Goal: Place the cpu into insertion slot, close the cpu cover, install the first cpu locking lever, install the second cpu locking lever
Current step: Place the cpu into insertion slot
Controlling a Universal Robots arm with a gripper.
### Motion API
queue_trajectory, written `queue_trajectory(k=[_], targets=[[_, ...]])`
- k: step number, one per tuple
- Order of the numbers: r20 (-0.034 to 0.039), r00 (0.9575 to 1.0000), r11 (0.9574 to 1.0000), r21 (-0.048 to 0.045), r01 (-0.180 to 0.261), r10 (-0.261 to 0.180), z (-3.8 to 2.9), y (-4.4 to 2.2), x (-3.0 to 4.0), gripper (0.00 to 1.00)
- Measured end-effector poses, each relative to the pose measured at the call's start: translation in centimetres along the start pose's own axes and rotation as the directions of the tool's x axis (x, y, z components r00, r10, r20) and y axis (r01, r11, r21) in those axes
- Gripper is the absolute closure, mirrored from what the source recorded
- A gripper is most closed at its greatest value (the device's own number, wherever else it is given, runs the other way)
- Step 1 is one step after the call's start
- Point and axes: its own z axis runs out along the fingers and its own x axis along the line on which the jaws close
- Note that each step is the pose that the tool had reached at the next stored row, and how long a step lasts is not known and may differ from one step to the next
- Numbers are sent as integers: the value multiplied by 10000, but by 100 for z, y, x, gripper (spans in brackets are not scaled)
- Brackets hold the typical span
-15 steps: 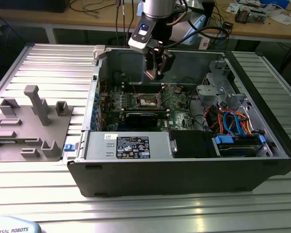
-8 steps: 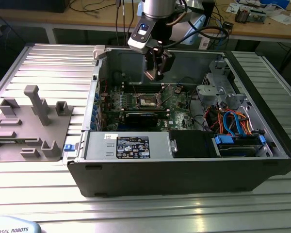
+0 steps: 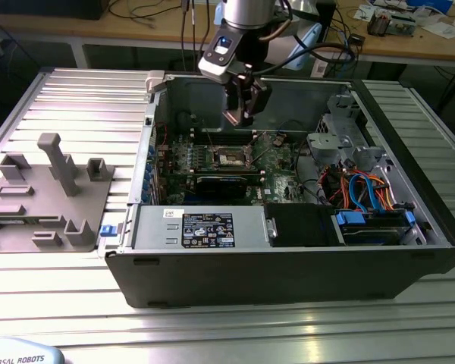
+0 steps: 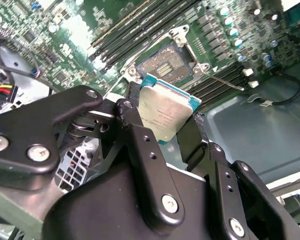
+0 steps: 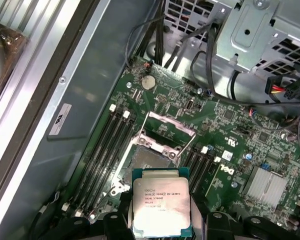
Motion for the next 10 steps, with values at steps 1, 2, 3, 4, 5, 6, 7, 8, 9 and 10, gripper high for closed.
queue_trajectory(k=[1, 2, 3, 4, 5, 6, 7, 8, 9, 10], targets=[[-12, 10000, 10000, 32, -18, 18, -1, 0, 0, 46], [-21, 10000, 10000, 52, -38, 38, 0, -1, 0, 46], [-25, 10000, 10000, 58, -60, 61, 1, -1, 0, 46], [-23, 9999, 9999, 59, -117, 118, 1, -1, 0, 46], [-22, 9998, 9998, 59, -177, 177, 2, 0, 0, 46], [-20, 9998, 9997, 59, -220, 220, 2, -1, -1, 46], [-17, 9995, 9995, 59, -309, 309, 2, 0, -1, 46], [-15, 9993, 9993, 59, -368, 368, 2, -1, -1, 46], [-10, 9989, 9989, 59, -465, 465, 2, -1, -1, 46], [-9, 9987, 9986, 59, -518, 518, 3, -1, -2, 46]])
